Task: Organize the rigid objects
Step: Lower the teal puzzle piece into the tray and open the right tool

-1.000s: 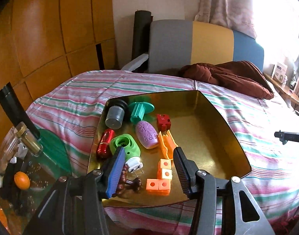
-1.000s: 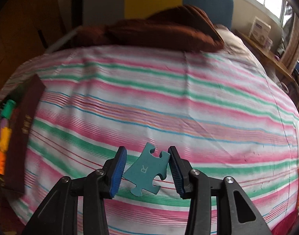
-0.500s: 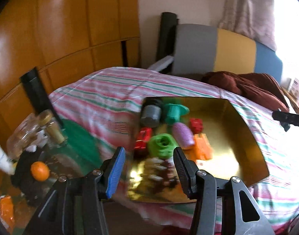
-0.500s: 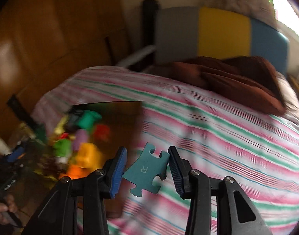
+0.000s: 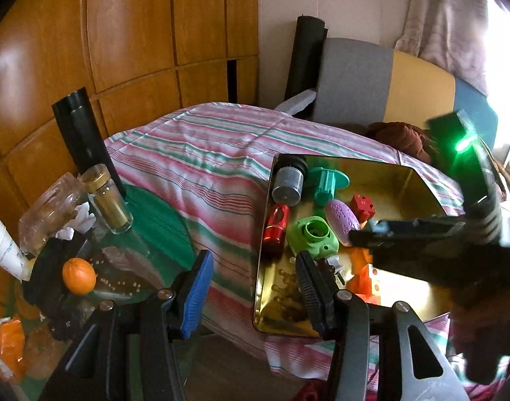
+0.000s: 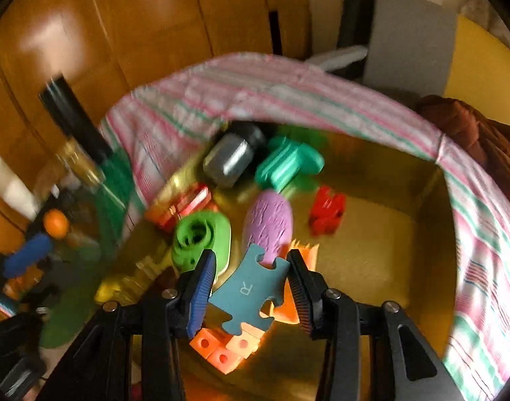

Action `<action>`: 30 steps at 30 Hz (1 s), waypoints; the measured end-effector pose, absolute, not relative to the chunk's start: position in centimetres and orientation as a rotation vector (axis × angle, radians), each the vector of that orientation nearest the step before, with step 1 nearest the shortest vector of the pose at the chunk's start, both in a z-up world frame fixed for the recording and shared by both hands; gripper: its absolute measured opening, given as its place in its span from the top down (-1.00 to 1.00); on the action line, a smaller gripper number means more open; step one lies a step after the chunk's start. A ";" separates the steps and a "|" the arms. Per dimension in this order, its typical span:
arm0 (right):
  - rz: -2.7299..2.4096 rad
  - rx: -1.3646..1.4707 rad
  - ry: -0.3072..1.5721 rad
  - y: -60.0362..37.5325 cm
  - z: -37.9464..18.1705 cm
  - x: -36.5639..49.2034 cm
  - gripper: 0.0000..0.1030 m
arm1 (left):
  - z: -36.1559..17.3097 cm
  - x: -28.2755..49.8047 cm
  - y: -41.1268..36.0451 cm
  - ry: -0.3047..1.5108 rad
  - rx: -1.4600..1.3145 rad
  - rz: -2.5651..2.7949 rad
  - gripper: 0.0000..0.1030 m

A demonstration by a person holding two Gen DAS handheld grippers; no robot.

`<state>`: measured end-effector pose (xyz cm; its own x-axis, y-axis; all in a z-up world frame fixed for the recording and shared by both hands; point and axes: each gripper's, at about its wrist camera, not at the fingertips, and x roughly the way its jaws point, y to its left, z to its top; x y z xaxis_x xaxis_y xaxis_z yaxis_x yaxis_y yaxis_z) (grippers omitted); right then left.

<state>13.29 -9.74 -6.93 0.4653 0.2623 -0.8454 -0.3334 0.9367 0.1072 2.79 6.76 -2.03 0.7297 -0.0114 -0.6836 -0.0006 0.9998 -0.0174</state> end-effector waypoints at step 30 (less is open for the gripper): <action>0.096 0.059 0.788 -16.0 -3.4 6.6 -0.13 | -0.9 0.9 3.4 0.712 0.004 -0.058 -0.43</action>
<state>6.61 -16.00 -3.44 0.7015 0.1086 -0.7043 -0.0644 0.9939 0.0890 0.86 3.36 -0.94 0.7558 -0.0515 -0.6527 0.0543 0.9984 -0.0159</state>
